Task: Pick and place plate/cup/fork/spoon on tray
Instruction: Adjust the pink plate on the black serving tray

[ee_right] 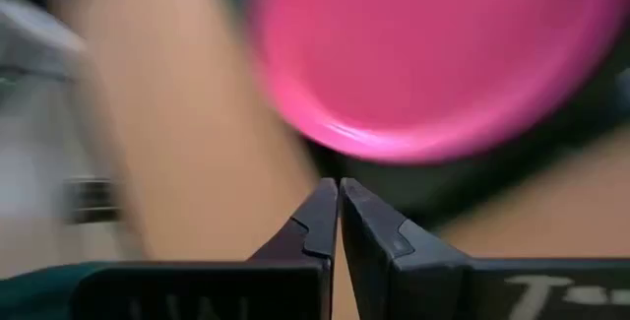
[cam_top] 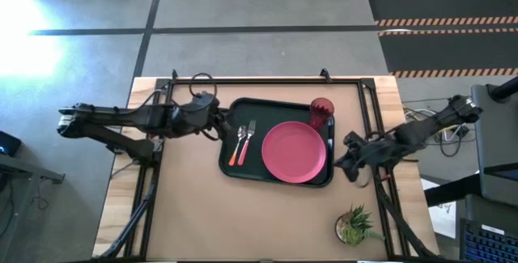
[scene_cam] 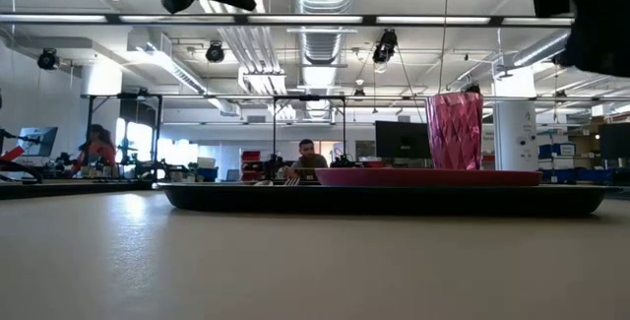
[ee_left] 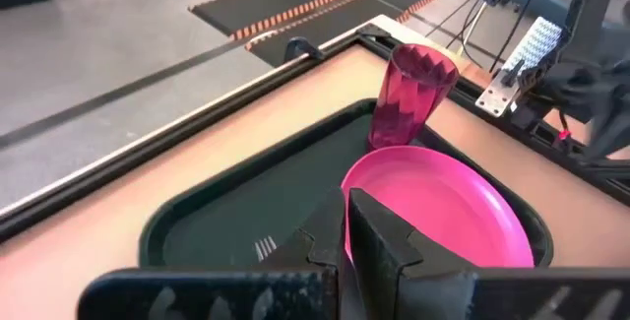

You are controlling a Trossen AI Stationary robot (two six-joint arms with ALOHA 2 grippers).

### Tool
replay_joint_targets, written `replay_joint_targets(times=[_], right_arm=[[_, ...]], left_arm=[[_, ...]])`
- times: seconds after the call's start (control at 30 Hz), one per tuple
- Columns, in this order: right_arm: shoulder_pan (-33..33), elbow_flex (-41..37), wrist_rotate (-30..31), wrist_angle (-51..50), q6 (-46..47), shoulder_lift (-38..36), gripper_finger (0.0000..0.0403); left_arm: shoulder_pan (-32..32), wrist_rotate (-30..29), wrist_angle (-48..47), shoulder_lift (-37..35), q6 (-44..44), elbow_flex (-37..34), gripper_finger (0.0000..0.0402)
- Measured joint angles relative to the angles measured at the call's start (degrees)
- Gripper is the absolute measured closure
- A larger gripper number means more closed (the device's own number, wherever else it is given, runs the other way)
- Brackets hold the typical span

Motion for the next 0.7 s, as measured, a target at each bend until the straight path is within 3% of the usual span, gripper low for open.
replay_joint_targets(times=[0.17,0.4,0.7], right_arm=[[0.00,0.73,-0.49,-5.41,6.46,8.47,0.0394],[-0.02,1.89,0.03,-4.31,7.54,18.57,0.0394],[-0.02,3.80,0.27,-0.94,8.11,25.89,0.0394]], left_arm=[[0.04,-0.11,-0.85,-1.33,1.02,-0.42,0.0401],[0.04,-0.10,-2.86,-1.62,2.13,-0.49,0.0401],[0.04,-0.09,-2.80,-1.63,3.62,-0.54,0.0401]])
